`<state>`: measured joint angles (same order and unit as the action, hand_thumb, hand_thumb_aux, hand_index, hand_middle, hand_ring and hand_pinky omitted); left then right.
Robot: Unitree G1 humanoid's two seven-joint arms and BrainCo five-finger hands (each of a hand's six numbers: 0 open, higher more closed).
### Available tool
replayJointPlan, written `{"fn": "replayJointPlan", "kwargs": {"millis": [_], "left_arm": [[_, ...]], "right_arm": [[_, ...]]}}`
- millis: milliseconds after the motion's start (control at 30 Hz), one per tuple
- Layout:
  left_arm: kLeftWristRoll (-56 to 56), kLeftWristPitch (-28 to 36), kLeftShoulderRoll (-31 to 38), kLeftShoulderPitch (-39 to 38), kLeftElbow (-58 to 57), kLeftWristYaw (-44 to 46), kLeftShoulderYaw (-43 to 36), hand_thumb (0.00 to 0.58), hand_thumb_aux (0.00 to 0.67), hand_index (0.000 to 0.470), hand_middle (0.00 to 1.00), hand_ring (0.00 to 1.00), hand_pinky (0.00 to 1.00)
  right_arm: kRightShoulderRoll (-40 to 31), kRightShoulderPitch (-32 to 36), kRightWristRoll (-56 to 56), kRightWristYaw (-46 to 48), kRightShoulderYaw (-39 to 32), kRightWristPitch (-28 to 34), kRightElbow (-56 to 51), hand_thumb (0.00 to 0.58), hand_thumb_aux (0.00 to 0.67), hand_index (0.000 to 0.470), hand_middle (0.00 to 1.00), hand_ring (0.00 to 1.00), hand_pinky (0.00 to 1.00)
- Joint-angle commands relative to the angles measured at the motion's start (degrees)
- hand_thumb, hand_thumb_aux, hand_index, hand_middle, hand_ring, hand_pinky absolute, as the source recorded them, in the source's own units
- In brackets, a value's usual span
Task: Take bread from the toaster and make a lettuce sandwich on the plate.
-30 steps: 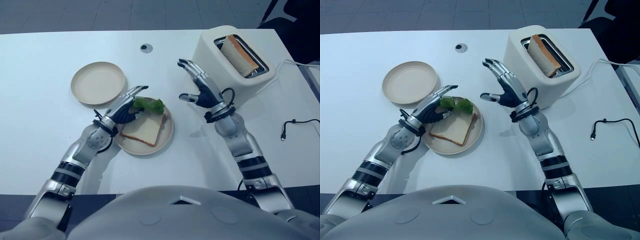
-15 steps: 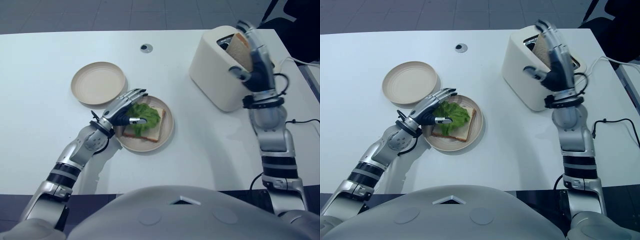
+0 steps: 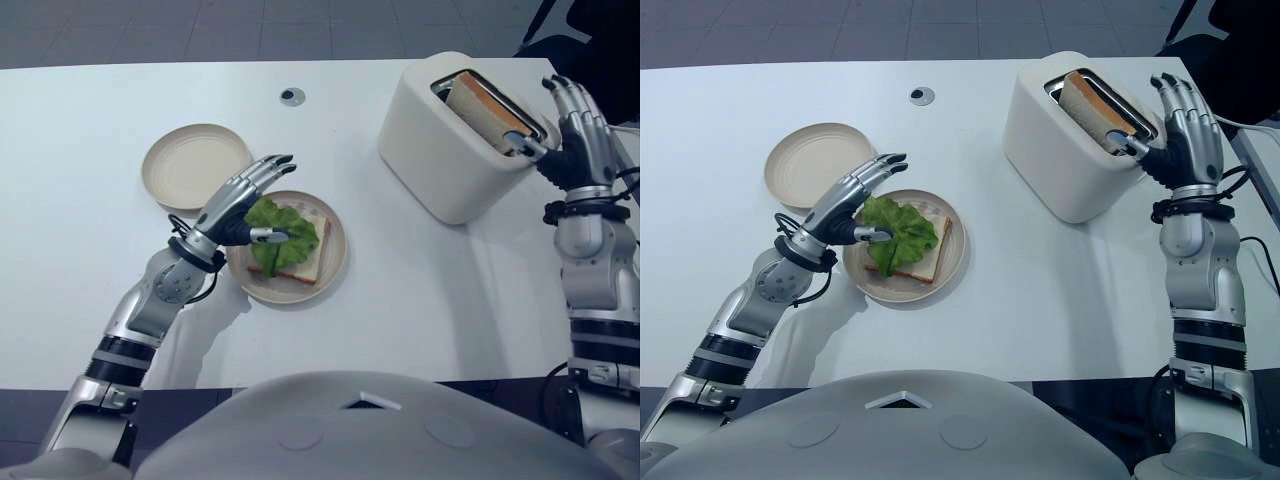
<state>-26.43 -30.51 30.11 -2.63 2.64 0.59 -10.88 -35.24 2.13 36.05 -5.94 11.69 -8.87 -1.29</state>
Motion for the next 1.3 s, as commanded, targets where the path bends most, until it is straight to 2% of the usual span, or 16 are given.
{"fn": "replayJointPlan", "kwargs": {"millis": [33,133,167,200,233,533,600,700,767,867,967,1100,1200,1300], "left_arm": [[0.42,-0.21,-0.54,-0.14,-0.29,0.78,0.76,0.000,0.000,0.000,0.00,0.00,0.00],[0.75,-0.32,-0.83,-0.19,-0.58,0.85,1.00,0.000,0.000,0.000,0.00,0.00,0.00],[0.79,-0.32,-0.96,-0.30,-0.57,0.89,1.10,0.000,0.000,0.000,0.00,0.00,0.00],[0.77,-0.36,-1.05,-0.36,-0.65,0.91,1.20,0.000,0.000,0.000,0.00,0.00,0.00],[0.76,-0.35,-1.14,-0.40,-0.65,0.95,1.28,0.000,0.000,0.000,0.00,0.00,0.00],[0.66,-0.13,-2.19,-0.39,-0.97,1.05,1.74,0.000,0.000,0.000,0.00,0.00,0.00],[0.88,-0.19,-2.45,-0.27,-1.38,0.83,2.10,0.000,0.000,0.000,0.00,0.00,0.00],[1.61,-0.26,-3.09,0.24,-2.51,-0.40,3.47,0.000,0.000,0.000,0.00,0.00,0.00],[2.31,-0.85,-3.87,1.06,-2.96,-2.33,5.35,0.000,0.000,0.000,0.00,0.00,0.00],[5.95,-2.04,-6.52,2.79,-1.52,-7.68,11.38,0.000,0.000,0.000,0.00,0.00,0.00],[10.70,-2.65,-8.81,4.28,-0.84,-12.75,18.46,0.000,0.000,0.000,0.00,0.00,0.00],[14.95,-3.60,-11.00,5.52,-1.16,-16.27,24.03,0.000,0.000,0.000,0.00,0.00,0.00],[14.40,-4.67,-11.38,5.54,-2.34,-16.67,25.19,0.000,0.000,0.000,0.00,0.00,0.00],[12.53,-6.62,-11.15,5.20,-3.76,-15.61,23.96,0.000,0.000,0.000,0.00,0.00,0.00]], "right_arm": [[-1.11,0.02,0.87,0.98,-2.32,-0.20,0.89,0.000,0.000,0.000,0.00,0.00,0.00],[-1.31,-0.32,0.85,1.23,-3.20,-0.86,3.42,0.014,0.008,0.006,0.00,0.00,0.00],[-1.39,-0.22,0.94,0.92,-3.18,-0.85,3.67,0.530,0.473,0.332,0.07,0.07,0.07],[-1.47,-0.05,1.02,0.57,-3.10,-0.82,3.70,0.580,0.670,0.470,0.98,0.98,0.98],[-1.54,0.03,1.12,0.29,-2.86,-0.72,3.92,0.580,0.670,0.470,1.00,1.00,1.00],[-0.06,2.41,-1.01,-4.30,-0.64,-1.26,6.96,0.580,0.670,0.470,1.00,1.00,1.00],[1.57,4.09,-2.08,-7.19,0.05,-3.47,10.53,0.580,0.670,0.470,1.00,1.00,1.00],[5.39,6.59,-4.64,-11.95,-0.32,-9.88,17.42,0.580,0.670,0.470,1.00,1.00,1.00],[8.66,6.55,-6.79,-12.31,-4.23,-14.83,20.25,0.580,0.670,0.470,1.00,1.00,1.00],[12.80,4.71,-19.71,-3.86,-14.17,-18.04,20.96,0.580,0.670,0.470,1.00,1.00,1.00],[14.00,2.48,-31.68,8.29,-22.84,-16.29,17.92,0.580,0.670,0.470,1.00,1.00,1.00],[17.10,0.91,-36.87,16.72,-28.22,-11.01,10.19,0.580,0.670,0.470,1.00,1.00,1.00],[21.94,-0.55,-34.70,17.85,-33.00,-8.42,4.62,0.580,0.670,0.470,1.00,1.00,1.00],[25.75,0.35,-29.93,15.09,-34.69,-7.93,-0.75,0.580,0.670,0.470,1.00,1.00,1.00]]}}
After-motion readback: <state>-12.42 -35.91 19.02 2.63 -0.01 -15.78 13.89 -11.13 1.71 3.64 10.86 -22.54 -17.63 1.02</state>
